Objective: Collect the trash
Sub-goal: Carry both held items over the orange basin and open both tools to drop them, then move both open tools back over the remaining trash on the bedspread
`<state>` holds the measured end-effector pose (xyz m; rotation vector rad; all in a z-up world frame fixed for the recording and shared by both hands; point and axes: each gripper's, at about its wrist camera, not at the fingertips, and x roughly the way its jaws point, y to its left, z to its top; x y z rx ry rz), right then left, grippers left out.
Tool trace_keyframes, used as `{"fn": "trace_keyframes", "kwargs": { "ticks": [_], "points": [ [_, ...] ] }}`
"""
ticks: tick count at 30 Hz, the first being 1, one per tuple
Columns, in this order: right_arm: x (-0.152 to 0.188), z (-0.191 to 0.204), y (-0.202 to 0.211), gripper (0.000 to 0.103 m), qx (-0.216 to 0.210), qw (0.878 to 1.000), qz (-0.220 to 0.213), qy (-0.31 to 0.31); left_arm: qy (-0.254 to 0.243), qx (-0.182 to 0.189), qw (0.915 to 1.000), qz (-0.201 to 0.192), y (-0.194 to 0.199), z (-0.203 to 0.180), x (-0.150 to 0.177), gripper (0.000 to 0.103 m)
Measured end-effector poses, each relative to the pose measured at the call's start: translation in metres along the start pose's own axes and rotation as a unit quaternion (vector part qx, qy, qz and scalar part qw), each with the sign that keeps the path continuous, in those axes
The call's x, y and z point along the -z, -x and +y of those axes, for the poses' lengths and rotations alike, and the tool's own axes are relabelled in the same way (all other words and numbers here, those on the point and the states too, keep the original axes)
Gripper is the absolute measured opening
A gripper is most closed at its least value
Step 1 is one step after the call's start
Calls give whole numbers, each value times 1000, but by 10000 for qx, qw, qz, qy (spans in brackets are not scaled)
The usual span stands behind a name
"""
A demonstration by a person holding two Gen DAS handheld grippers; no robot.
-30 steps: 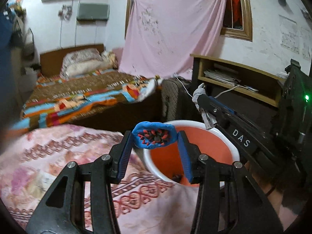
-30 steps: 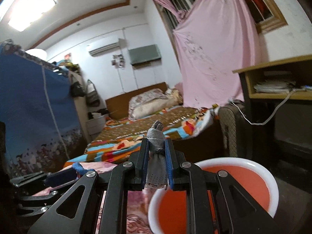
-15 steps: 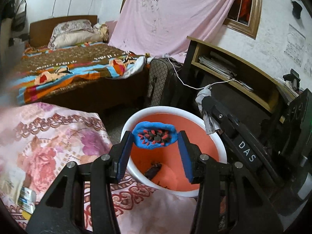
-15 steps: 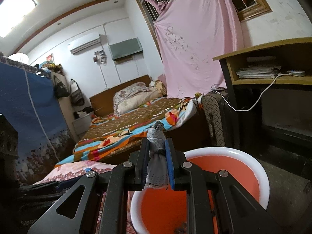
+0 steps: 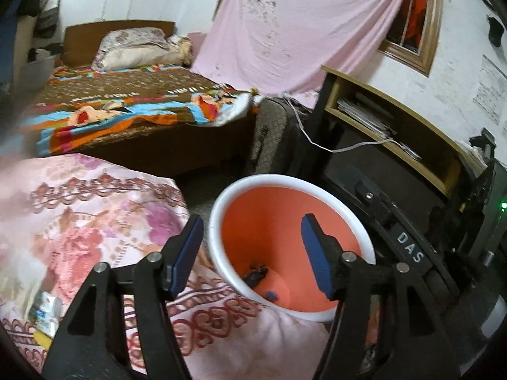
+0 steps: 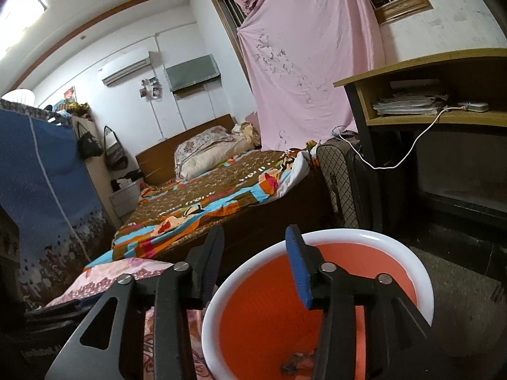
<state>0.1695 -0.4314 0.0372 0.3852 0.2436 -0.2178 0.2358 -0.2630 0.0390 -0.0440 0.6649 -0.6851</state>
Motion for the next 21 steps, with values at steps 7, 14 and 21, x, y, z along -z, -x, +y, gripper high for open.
{"fn": "trace_keyframes", "kwargs": {
  "ticks": [7,14,21],
  "points": [
    [-3,8,5,57,-45,9997,-197,151,170,-517,9974,-481,24,18,0,66],
    [-4,26,12,84,-329,9975,-517,355,420,-1038,9894,-926,52,42,5,86],
    [-2,47,21,103,-638,9925,-892,533,714,-1660,9729,-1445,80,66,15,91]
  ]
}}
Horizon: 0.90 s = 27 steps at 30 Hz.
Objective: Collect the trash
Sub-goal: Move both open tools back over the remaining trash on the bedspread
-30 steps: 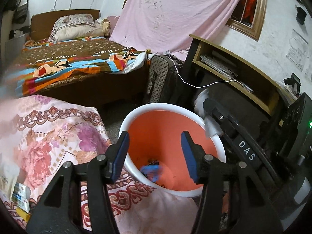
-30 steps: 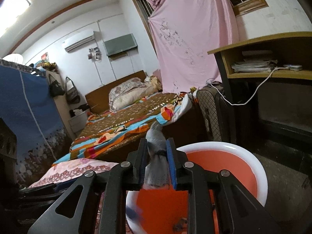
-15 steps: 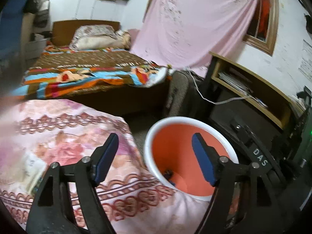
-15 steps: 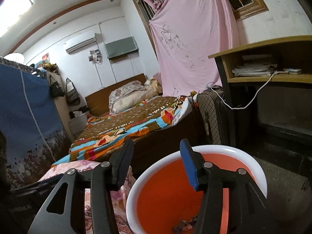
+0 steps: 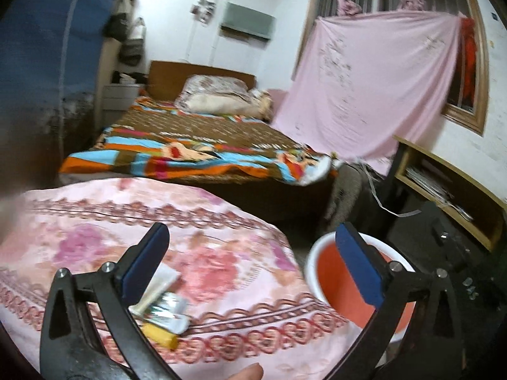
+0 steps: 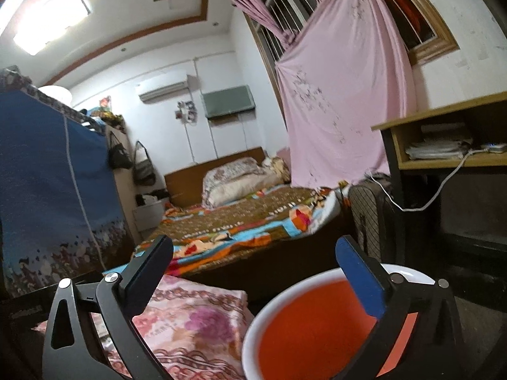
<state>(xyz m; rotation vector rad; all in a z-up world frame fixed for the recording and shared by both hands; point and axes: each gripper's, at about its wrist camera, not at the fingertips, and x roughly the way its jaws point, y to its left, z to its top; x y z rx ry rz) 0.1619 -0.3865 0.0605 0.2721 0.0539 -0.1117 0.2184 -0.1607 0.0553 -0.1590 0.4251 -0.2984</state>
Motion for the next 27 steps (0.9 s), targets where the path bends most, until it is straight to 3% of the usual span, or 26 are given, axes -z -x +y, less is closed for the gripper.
{"fn": "trace_keyframes", "kwargs": {
  "ticks": [9,15,27],
  "points": [
    [3,31,6,103,-467,9984,-224,218,80,-422,9984,-355,25,31,-1,91],
    [8,57,15,103,-830,9954,-361,308,111,-916,9928,-767,56,59,6,91],
    [21,110,27,103,-1815,9788,-213,922,17,-1544,9825,-1037,105,107,24,91]
  ]
}}
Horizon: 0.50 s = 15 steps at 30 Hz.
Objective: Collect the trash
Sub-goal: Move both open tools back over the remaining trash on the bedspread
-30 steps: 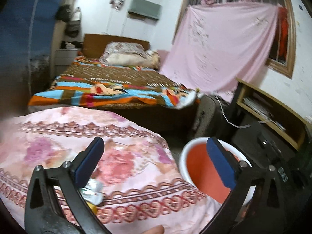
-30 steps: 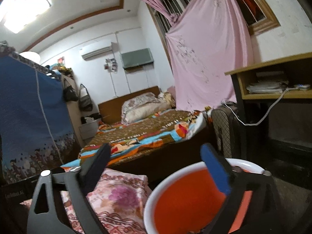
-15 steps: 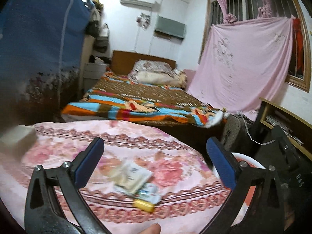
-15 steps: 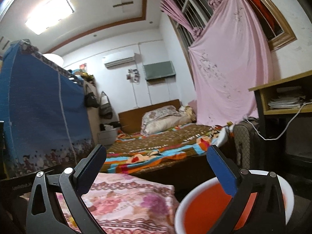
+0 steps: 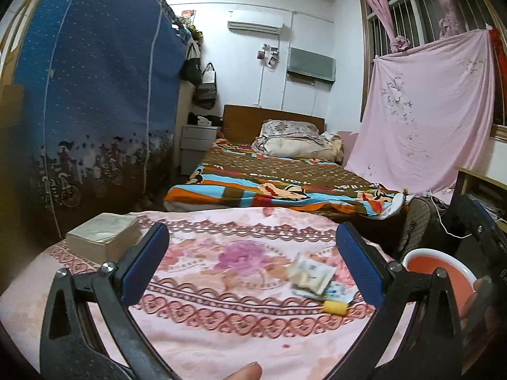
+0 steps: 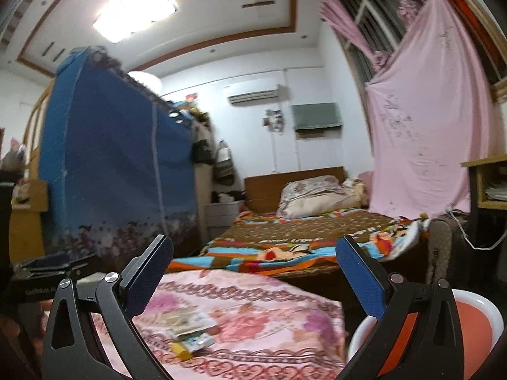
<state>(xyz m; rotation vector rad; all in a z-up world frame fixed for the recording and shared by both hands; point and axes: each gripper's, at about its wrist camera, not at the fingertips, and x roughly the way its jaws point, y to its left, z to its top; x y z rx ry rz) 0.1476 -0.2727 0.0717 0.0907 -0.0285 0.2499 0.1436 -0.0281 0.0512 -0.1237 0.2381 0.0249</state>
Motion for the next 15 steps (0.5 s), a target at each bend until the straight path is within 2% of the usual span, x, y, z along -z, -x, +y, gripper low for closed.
{"fn": "trace_keyframes", "kwargs": {
  "ticks": [4,11,15],
  "points": [
    [7,13,-11,103,-273,9990,333,147,21,-30,10000,14,1,7,2,92],
    [12,26,-23,103,-419,9958,721,381,49,40,10000,-17,4,11,4,91],
    [17,23,-32,103,-457,9932,1026,317,-25,113,9998,192,-4,10,4,91]
  ]
}}
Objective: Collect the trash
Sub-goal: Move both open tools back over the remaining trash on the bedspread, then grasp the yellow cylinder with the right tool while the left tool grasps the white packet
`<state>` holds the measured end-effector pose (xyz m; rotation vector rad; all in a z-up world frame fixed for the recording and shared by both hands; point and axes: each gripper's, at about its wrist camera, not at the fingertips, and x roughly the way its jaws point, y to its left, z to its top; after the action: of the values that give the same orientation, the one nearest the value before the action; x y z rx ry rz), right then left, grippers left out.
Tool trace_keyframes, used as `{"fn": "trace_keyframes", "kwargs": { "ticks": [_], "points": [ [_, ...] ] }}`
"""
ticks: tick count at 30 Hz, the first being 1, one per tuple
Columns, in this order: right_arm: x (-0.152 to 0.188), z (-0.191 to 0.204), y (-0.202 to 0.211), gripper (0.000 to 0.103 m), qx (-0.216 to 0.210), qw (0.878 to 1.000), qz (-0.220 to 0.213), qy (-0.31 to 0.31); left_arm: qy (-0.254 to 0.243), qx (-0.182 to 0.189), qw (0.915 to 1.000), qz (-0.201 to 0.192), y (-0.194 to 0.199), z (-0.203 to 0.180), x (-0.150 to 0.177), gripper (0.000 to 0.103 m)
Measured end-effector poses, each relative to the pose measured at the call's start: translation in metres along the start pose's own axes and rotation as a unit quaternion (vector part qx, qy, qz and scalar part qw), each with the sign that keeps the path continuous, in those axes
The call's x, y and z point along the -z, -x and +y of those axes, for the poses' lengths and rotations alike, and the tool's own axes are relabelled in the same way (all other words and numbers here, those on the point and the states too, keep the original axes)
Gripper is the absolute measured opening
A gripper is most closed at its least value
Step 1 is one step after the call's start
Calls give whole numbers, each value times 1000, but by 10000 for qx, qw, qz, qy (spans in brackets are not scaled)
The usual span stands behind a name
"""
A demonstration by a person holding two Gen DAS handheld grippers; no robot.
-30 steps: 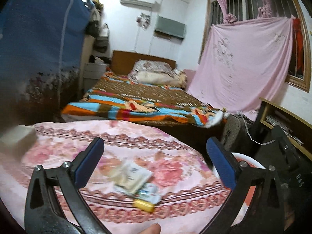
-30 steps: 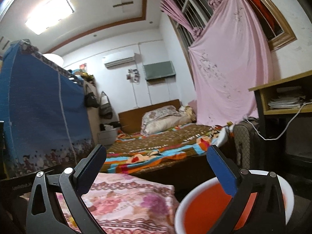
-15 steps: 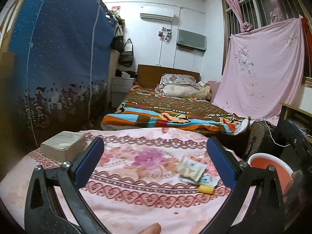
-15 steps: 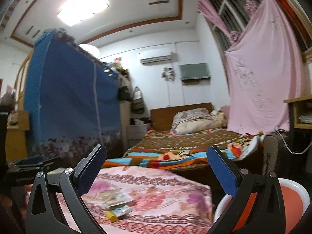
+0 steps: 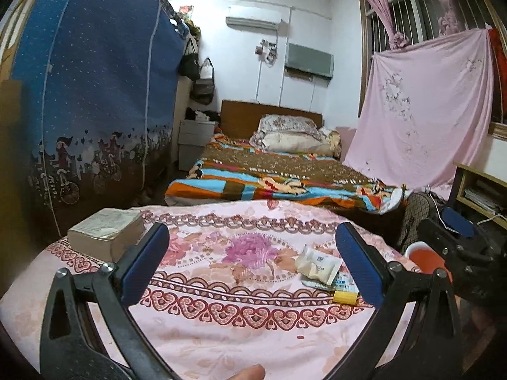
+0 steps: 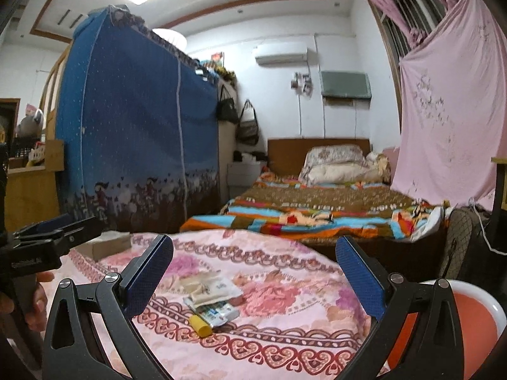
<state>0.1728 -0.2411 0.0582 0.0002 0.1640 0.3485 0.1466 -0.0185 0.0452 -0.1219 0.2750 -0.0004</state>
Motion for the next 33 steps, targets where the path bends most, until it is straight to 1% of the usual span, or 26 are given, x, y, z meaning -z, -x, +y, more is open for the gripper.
{"fn": "trace_keyframes", "kwargs": {
  "ticks": [6,7,9,10,11,12,13,14,15,16,17,18,20,24,29,30,31,33],
  "points": [
    [6,-3,-24,103,-84,9958,890,-181,-102,-96,9977,664,-19,2,4,90],
    [8,-3,-29,101,-127,9940,1070,-201,-113,-81,9969,777,-22,3,6,90],
    [12,-3,-32,93,-224,9915,1265,-205,-130,-43,9955,934,-25,3,8,87],
    [14,-2,-34,83,-263,9900,1373,-189,-151,-34,9942,1063,-27,3,10,86],
    [17,0,-38,78,-329,9875,1536,-154,-164,-22,9931,1157,-29,4,10,84],
    [19,2,-40,77,-373,9858,1630,-130,-170,-1,9922,1237,-31,4,11,82],
    [22,4,-43,72,-444,9833,1760,-93,-168,27,9910,1325,-33,5,12,80],
    [25,7,-46,65,-566,9802,1896,-43,-162,45,9901,1395,-35,6,13,76],
    [26,10,-47,60,-669,9779,1983,1,-155,64,9888,1484,-37,7,14,71],
    [28,14,-49,49,-758,9755,2066,59,-145,84,9871,1592,-39,7,16,69],
    [30,18,-50,42,-834,9732,2141,132,-137,97,9859,1665,-41,8,17,64],
    [32,22,-51,40,-915,9708,2207,206,-128,112,9844,1752,-43,8,18,61],
    [35,28,-54,32,-1043,9666,2318,326,-106,172,9807,1942,-48,10,22,56],
    [41,39,-62,28,-1152,9572,2599,537,-89,258,9755,2183,-54,11,26,49],
    [48,38,-73,27,-1128,9484,2917,521,-67,318,9696,2425,-61,10,30,47],
    [48,38,-73,24,-1138,9478,2935,517,-68,333,9684,2471,-62,10,30,47],
    [49,39,-73,17,-1140,9473,2946,527,-73,354,9670,2520,-64,10,31,47],
    [48,40,-72,16,-1166,9472,2934,554,-78,417,9651,2585,-67,8,31,46]
  ]
}}
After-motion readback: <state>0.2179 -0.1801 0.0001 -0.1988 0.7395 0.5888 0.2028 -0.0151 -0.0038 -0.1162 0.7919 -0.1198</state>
